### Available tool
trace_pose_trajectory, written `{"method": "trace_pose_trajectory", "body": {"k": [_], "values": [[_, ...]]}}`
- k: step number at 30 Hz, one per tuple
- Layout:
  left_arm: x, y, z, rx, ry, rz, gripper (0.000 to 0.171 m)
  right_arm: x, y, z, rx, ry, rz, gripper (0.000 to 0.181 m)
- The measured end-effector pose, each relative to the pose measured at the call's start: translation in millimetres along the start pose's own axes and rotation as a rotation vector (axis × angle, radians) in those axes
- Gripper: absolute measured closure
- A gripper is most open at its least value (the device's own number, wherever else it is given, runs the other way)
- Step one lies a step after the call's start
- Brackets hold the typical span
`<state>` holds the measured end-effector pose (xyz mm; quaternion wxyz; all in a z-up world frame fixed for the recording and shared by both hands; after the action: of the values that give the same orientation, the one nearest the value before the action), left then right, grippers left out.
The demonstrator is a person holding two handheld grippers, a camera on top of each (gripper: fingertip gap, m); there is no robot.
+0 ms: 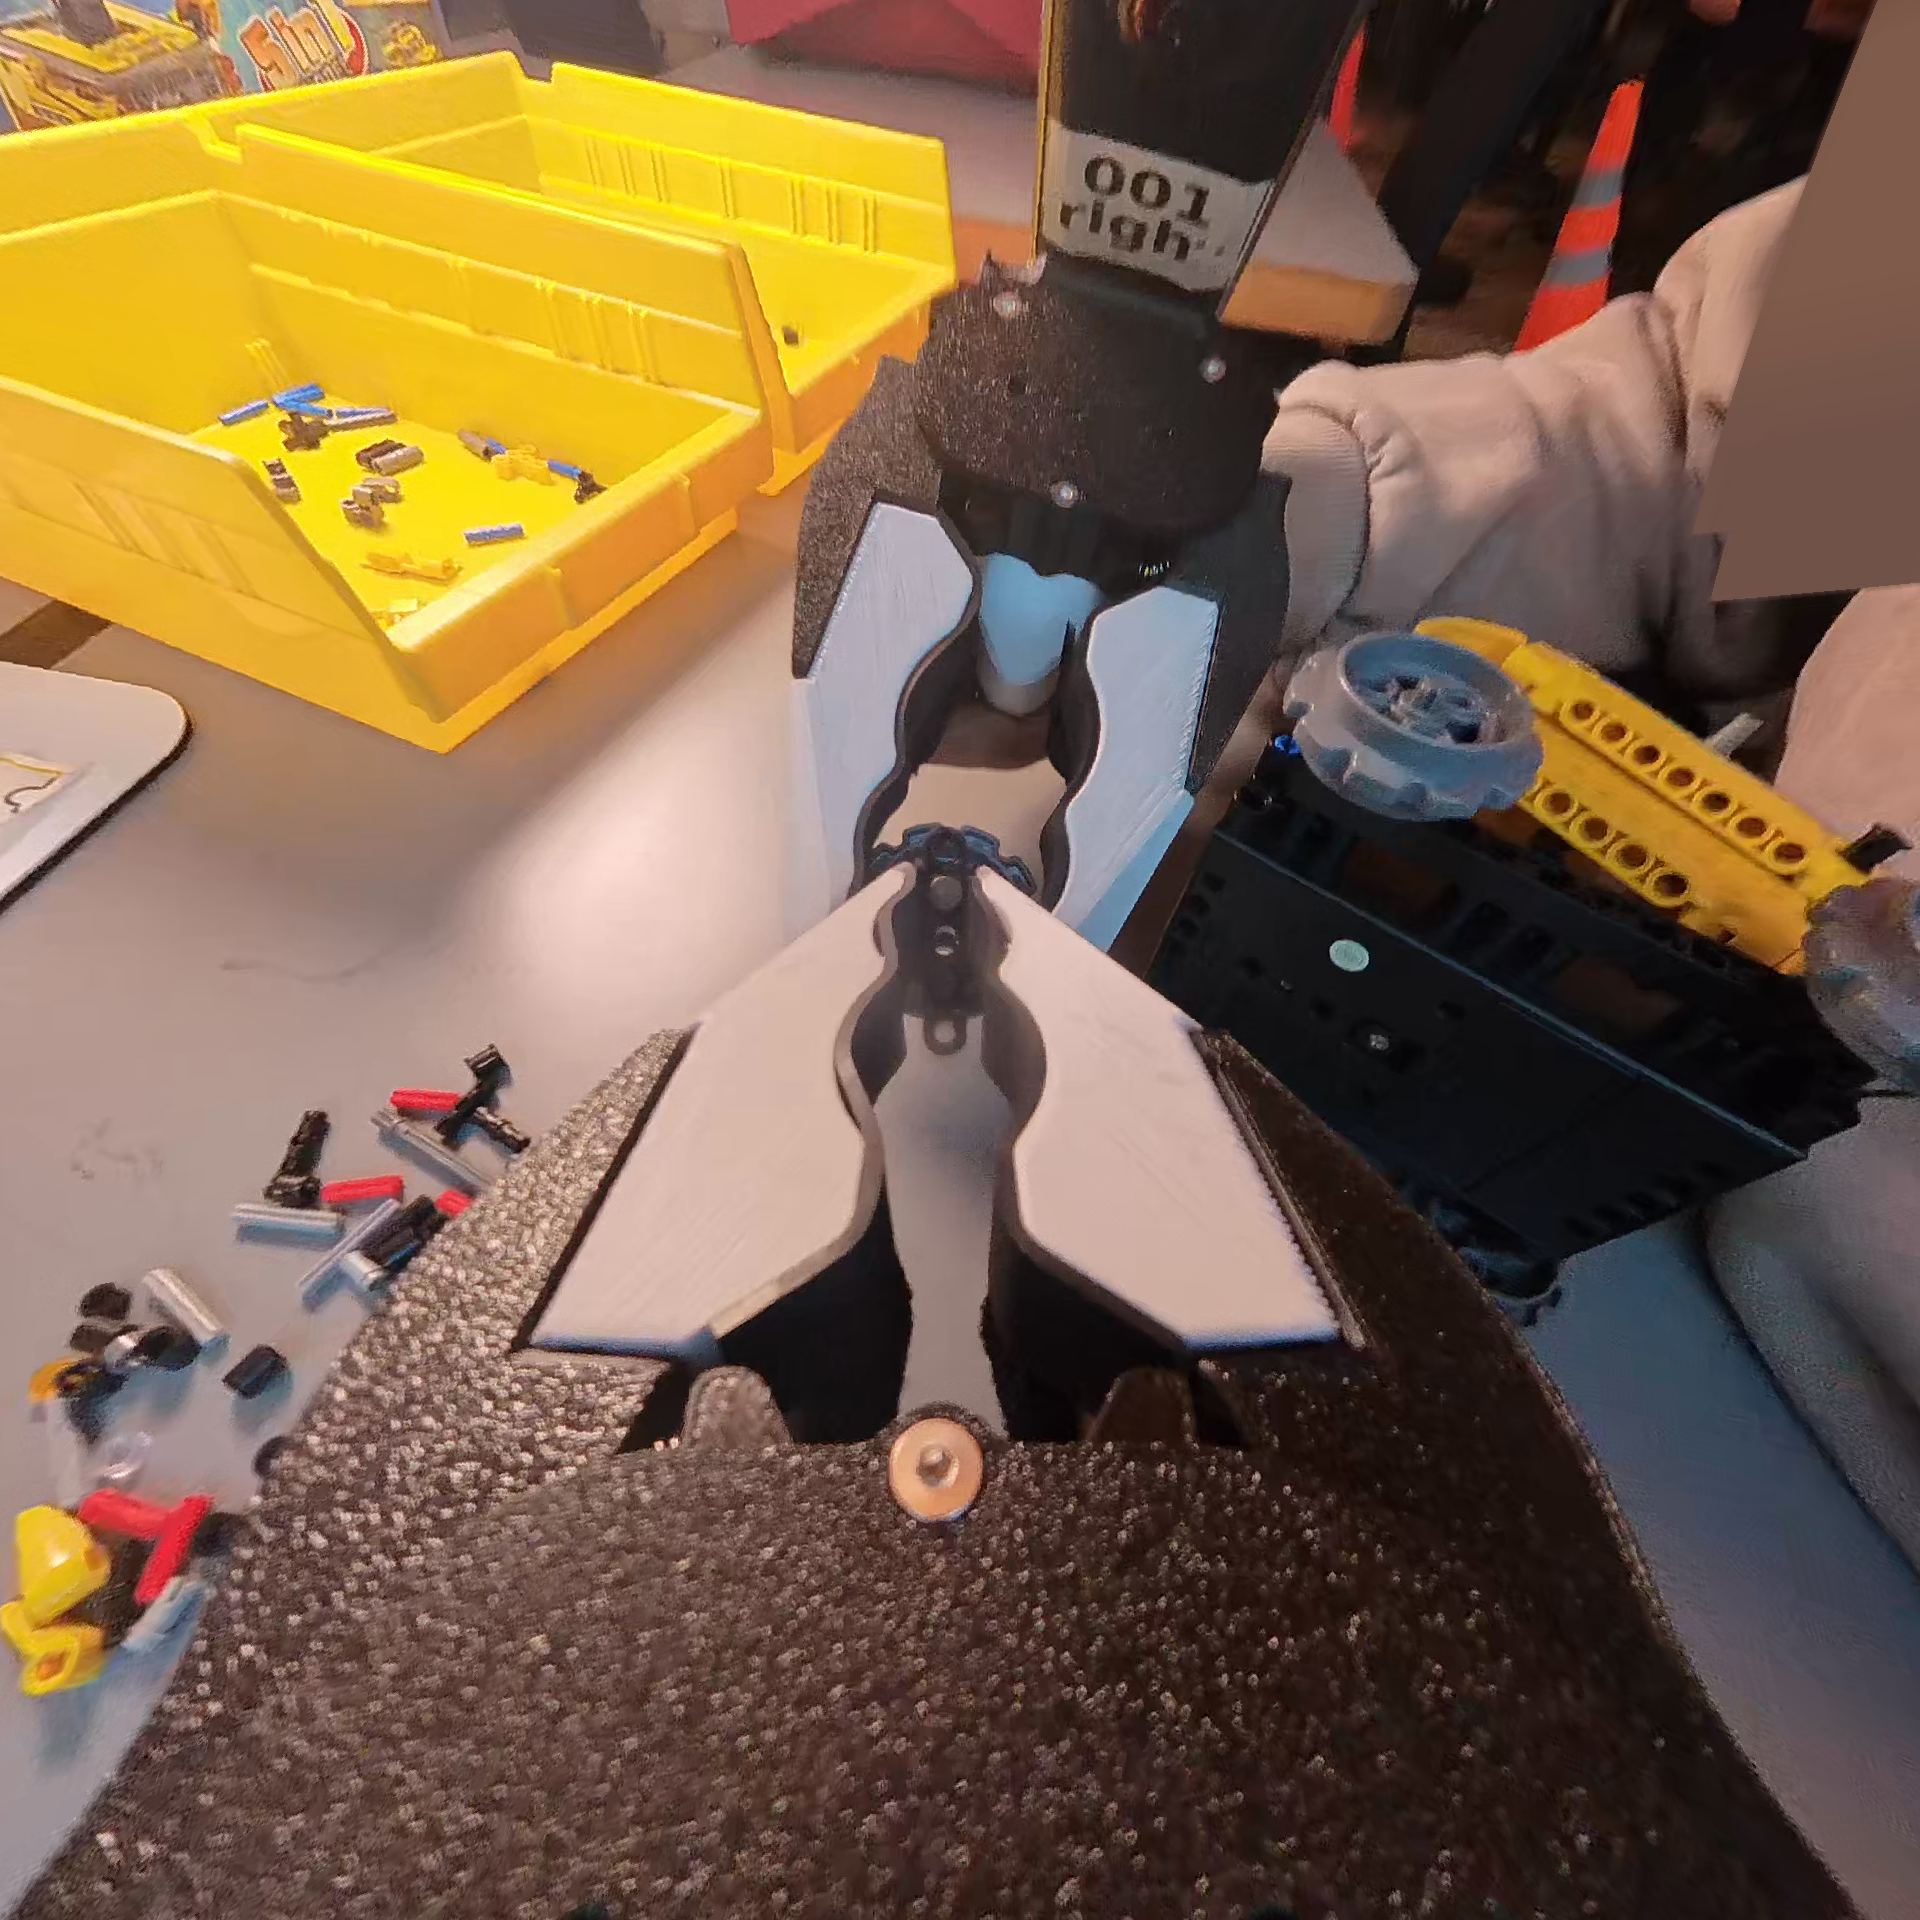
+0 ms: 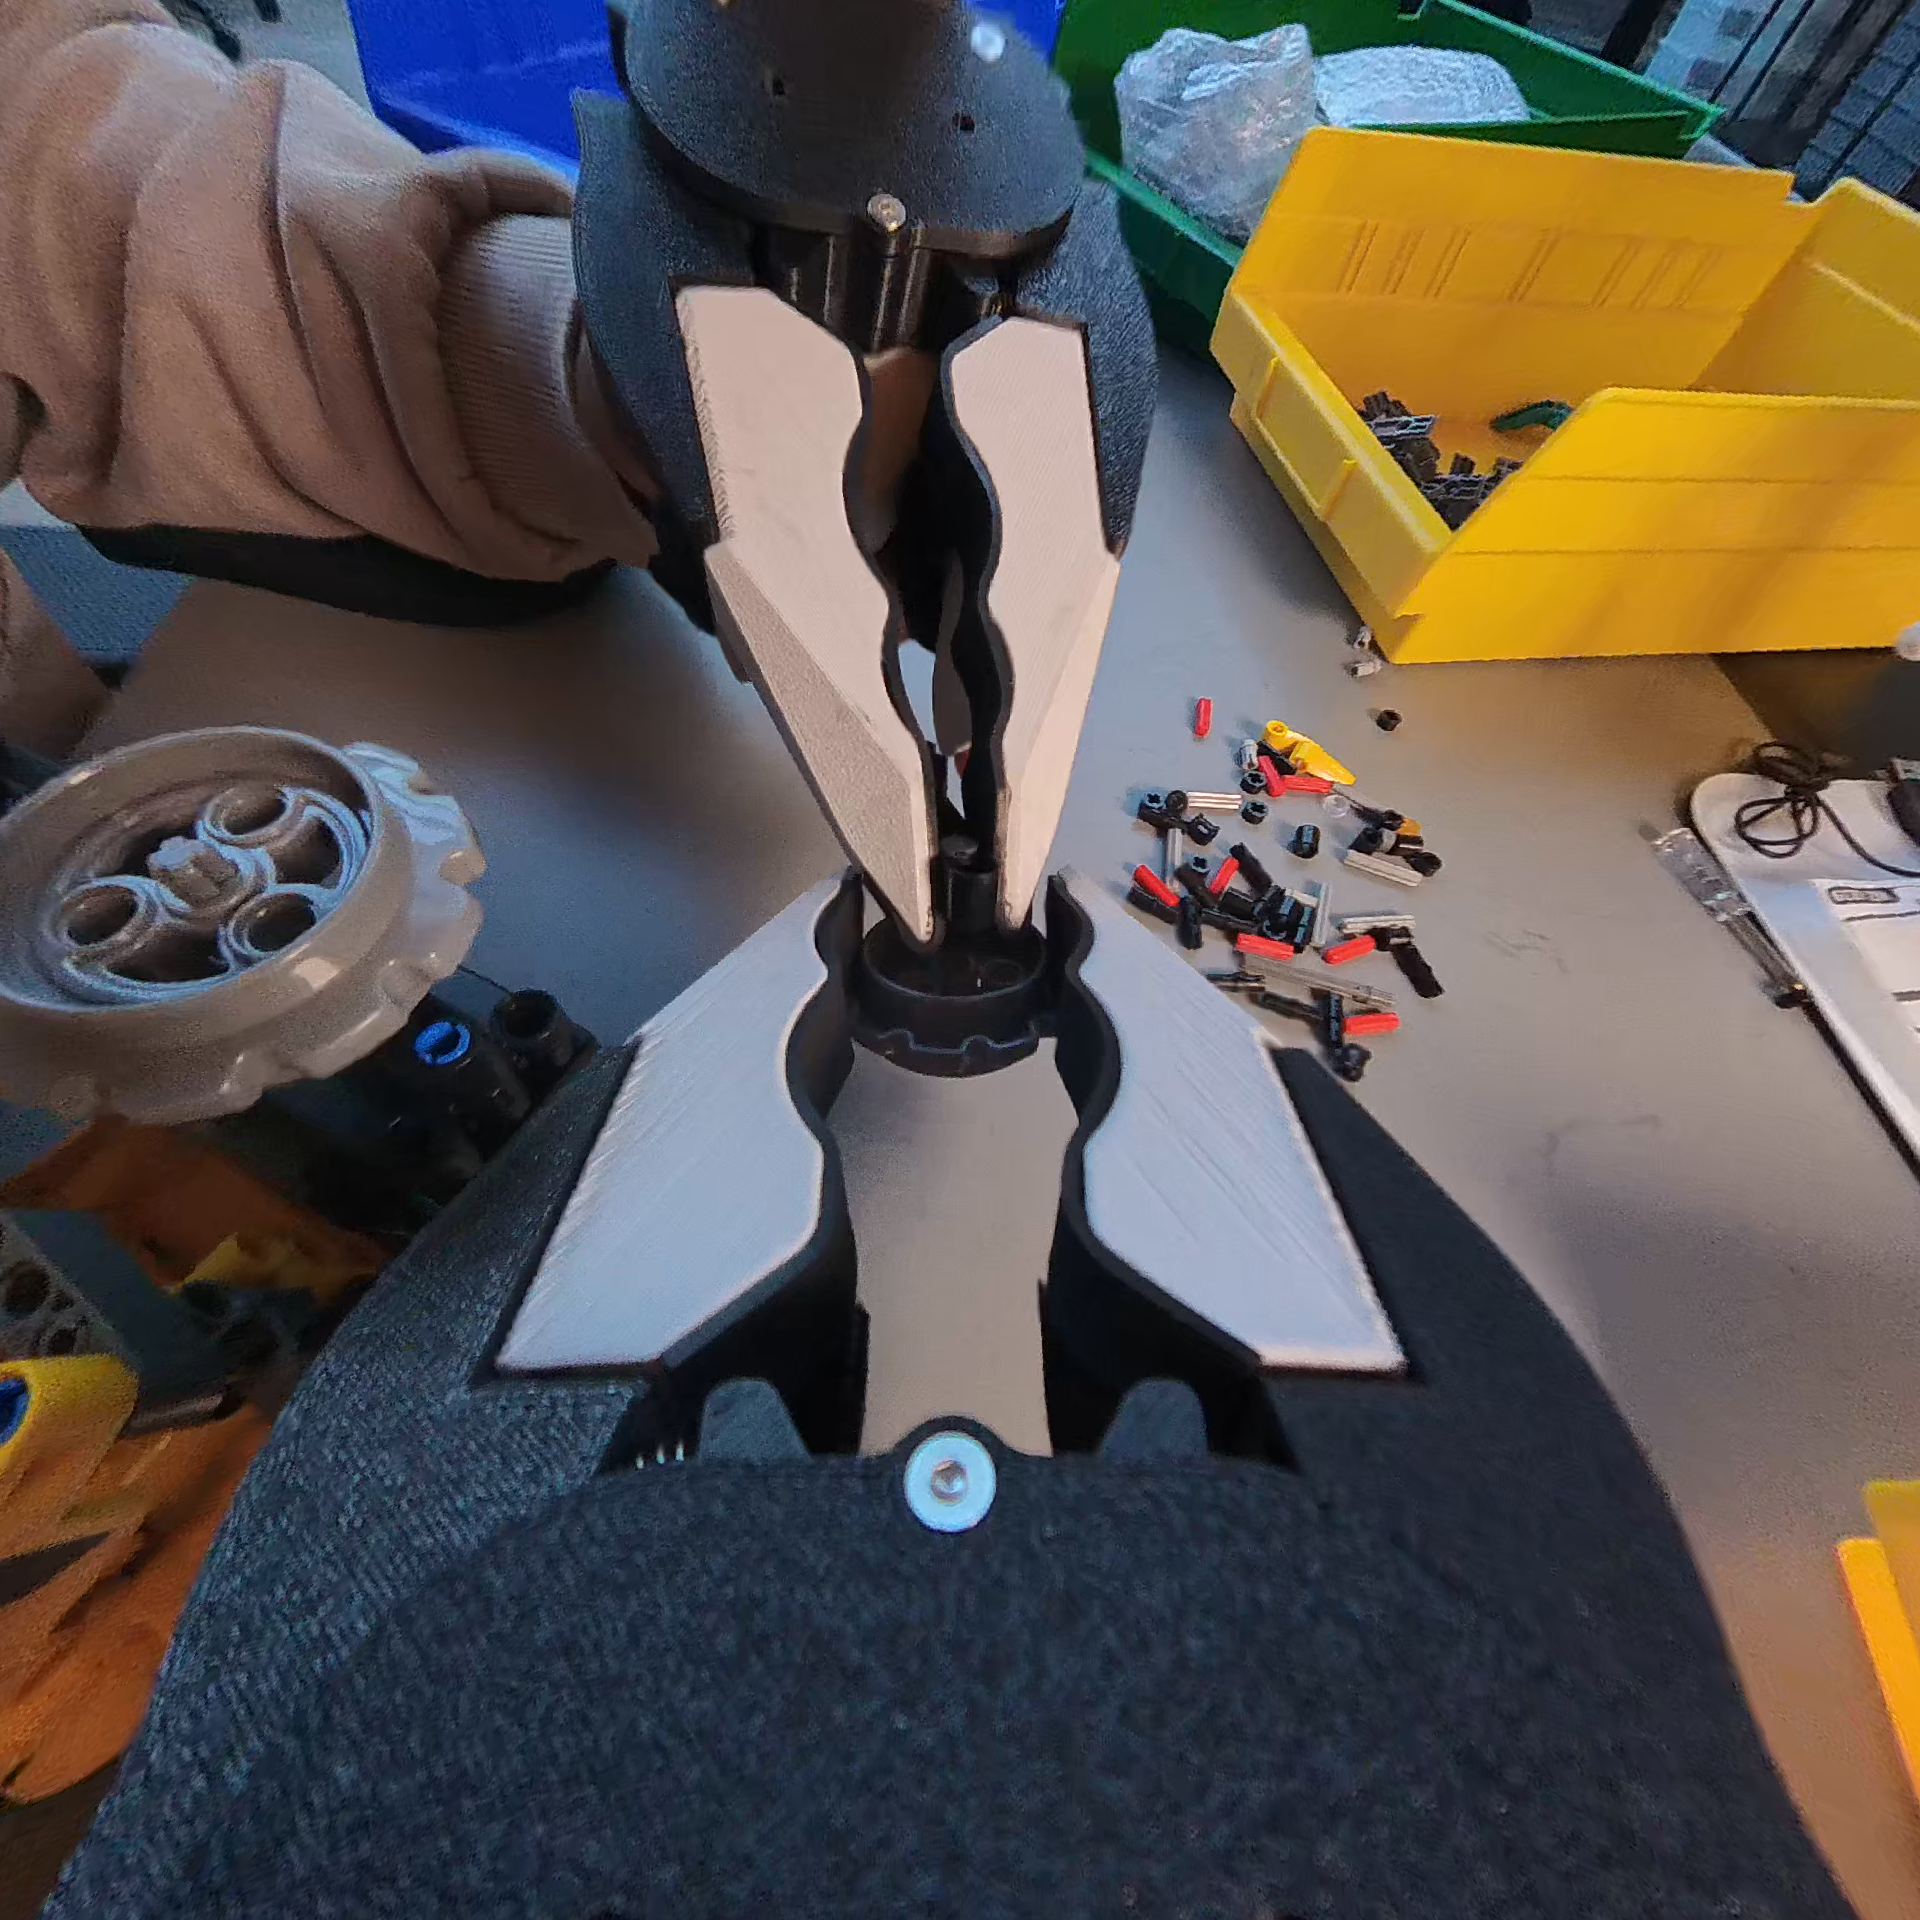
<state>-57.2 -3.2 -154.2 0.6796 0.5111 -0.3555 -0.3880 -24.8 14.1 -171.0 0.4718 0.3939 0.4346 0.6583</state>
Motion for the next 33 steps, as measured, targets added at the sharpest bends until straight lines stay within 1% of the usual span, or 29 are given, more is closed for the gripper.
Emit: {"method": "trace_pose_trajectory", "body": {"k": [1, 2, 3, 5, 6, 7, 8, 10, 12, 14, 18, 20, 22, 29, 31, 33], "values": [[-0.5, 1.5, 0.8, 0.042, -0.010, 0.032, 0.165, 0.7, 2.5, 1.7, 0.037, 0.006, -0.048, 0.143], [-1.7, 3.6, 2.9, 0.086, -0.021, 0.070, 0.165, -0.3, 6.6, 3.5, 0.082, 0.031, -0.095, 0.125], [-3.2, 6.1, 5.5, 0.133, -0.033, 0.107, 0.165, -0.7, 10.7, 5.8, 0.123, 0.058, -0.140, 0.123], [-4.9, 12.6, 10.0, 0.244, -0.063, 0.186, 0.165, 4.1, 18.7, 10.2, 0.212, 0.057, -0.190, 0.118], [-5.7, 15.5, 11.0, 0.294, -0.075, 0.228, 0.165, 5.4, 22.1, 10.9, 0.250, 0.062, -0.226, 0.119], [-7.1, 18.0, 11.6, 0.341, -0.077, 0.263, 0.165, 6.4, 27.4, 11.0, 0.306, 0.066, -0.264, 0.124], [-7.7, 21.1, 12.3, 0.385, -0.084, 0.291, 0.165, 7.9, 32.9, 11.2, 0.372, 0.056, -0.299, 0.133], [-6.6, 28.4, 15.0, 0.470, -0.111, 0.340, 0.165, 8.4, 39.8, 10.9, 0.446, 0.036, -0.336, 0.139], [-6.7, 33.2, 16.5, 0.548, -0.121, 0.405, 0.165, 10.1, 47.3, 13.4, 0.490, 0.004, -0.332, 0.140], [-7.2, 37.6, 17.4, 0.637, -0.150, 0.503, 0.166, 11.0, 53.7, 14.3, 0.531, -0.022, -0.336, 0.140], [-8.3, 43.9, 16.4, 0.776, -0.203, 0.652, 0.165, 8.6, 57.2, 10.6, 0.516, -0.070, -0.278, 0.135], [-8.7, 43.9, 14.7, 0.790, -0.208, 0.670, 0.165, 9.5, 58.7, 12.2, 0.531, -0.084, -0.278, 0.134], [-7.7, 41.7, 11.9, 0.768, -0.192, 0.644, 0.166, 13.2, 61.5, 19.3, 0.567, -0.102, -0.276, 0.140], [-5.1, 40.4, 9.9, 0.769, -0.207, 0.633, 0.165, 11.4, 60.9, 20.8, 0.539, -0.087, -0.213, 0.141], [-3.9, 40.8, 9.4, 0.763, -0.202, 0.619, 0.165, 10.3, 62.3, 20.9, 0.540, -0.092, -0.217, 0.138], [-3.2, 40.6, 8.0, 0.763, -0.199, 0.620, 0.165, 10.0, 64.3, 20.1, 0.541, -0.120, -0.211, 0.130]]}}
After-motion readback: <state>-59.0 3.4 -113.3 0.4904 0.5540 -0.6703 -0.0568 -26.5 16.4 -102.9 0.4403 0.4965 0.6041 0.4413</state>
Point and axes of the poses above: each gripper's, where its closed fingertips meet, z back along the fingers, y out of its top, x = y × z across the jaws, the point moved 4 cm from there along z, back along the fingers, and after that the axes turned 7 degrees about x, right-handed, at the moved point
